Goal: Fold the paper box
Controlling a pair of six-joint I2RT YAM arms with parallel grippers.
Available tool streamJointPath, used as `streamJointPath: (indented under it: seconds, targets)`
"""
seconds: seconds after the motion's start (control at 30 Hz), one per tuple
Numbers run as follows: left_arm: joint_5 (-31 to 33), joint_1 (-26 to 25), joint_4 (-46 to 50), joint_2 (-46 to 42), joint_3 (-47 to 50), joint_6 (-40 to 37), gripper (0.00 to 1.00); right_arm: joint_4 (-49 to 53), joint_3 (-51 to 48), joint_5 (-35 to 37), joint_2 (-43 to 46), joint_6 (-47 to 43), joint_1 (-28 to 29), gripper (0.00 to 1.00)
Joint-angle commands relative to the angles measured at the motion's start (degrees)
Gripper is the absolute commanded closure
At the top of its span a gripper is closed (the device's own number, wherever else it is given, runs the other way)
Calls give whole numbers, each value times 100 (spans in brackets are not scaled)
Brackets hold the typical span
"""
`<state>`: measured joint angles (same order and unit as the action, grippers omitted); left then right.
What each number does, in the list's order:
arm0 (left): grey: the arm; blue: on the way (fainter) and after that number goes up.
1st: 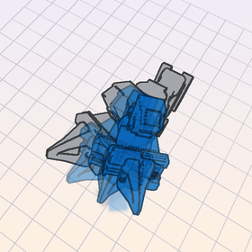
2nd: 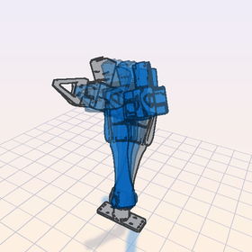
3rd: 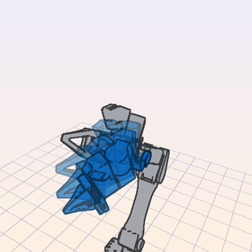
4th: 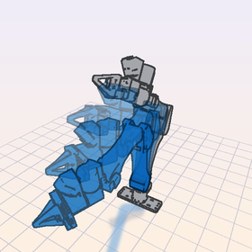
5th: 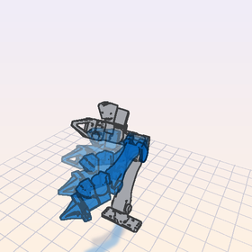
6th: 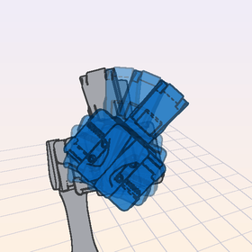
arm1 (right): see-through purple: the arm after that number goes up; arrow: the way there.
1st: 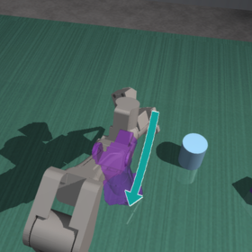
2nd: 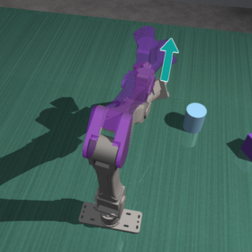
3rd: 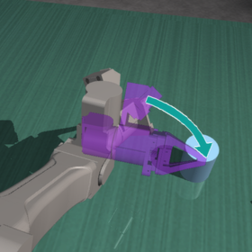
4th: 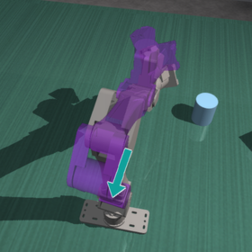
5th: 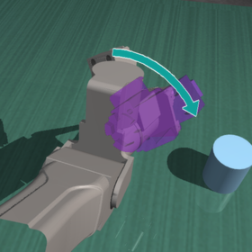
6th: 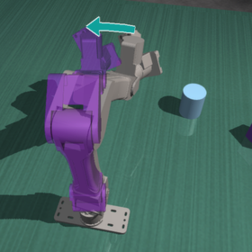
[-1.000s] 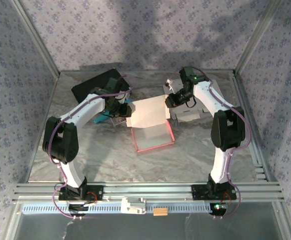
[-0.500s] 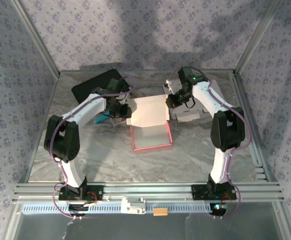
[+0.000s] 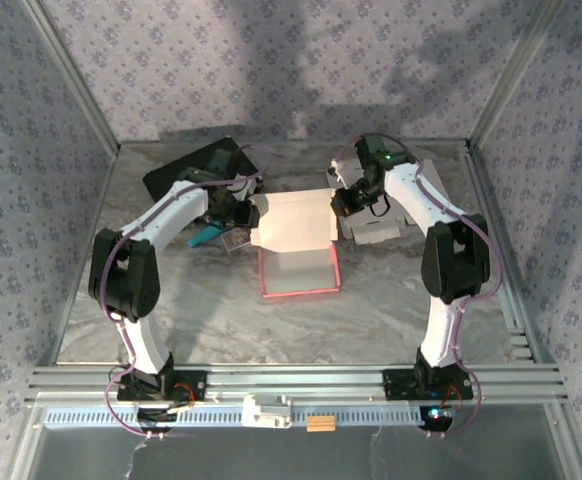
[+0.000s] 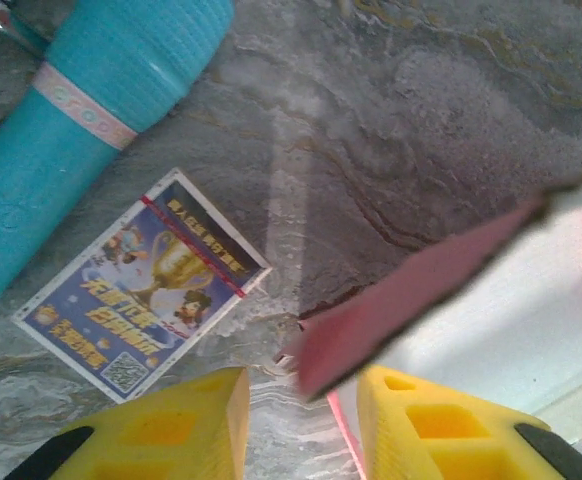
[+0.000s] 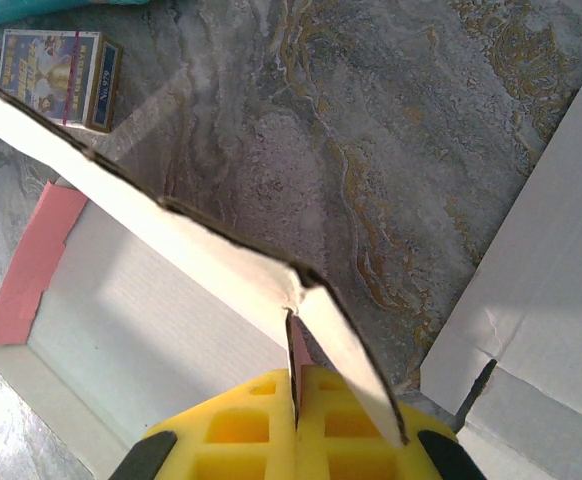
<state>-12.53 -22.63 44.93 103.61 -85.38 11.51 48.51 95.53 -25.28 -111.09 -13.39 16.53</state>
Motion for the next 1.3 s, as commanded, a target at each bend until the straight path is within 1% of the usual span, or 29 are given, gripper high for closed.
streamJointPath:
  seconds: [0.0, 0.03, 0.13, 0.3, 0.37, 0.5, 0.63, 0.77, 0.9, 1.07, 1.2, 1.27]
  targets:
    - [-205, 171, 34, -148, -66, -333, 64, 77, 50, -25, 131, -146, 9, 100]
    - [-302, 180, 26, -142, -44, -435, 64, 79, 54, -38, 122, -146, 13, 100]
    - [-953, 215, -177, -77, 45, -590, 64, 91, 78, -45, 97, -171, 10, 100]
    - [-1272, 202, -280, 157, -32, -632, 65, 107, 88, -56, 79, -164, 8, 100]
    - [-1307, 174, -252, 209, -74, -655, 67, 122, 87, -56, 70, -162, 8, 100]
    - [-1127, 156, -186, 196, -50, -646, 74, 134, 98, -22, 61, -155, 28, 100]
    - [-976, 145, -98, 240, -59, -614, 77, 111, 112, -21, 47, -120, 36, 100]
    - [-777, 120, -163, 262, -96, -370, 90, 106, 158, 66, 26, -62, 94, 100]
    - [-285, 51, -190, 177, -158, 94, 100, -57, 147, 208, 80, 309, 134, 100]
    - [398, -142, -118, 144, -383, 633, 100, -515, -69, 677, 358, 977, 391, 100]
    - [840, -277, -222, 59, -436, 1104, 100, -1014, -448, 1418, 669, 1700, 608, 100]
    - [979, -391, -452, -60, -329, 1350, 100, -1512, -855, 1969, 947, 2154, 702, 100]
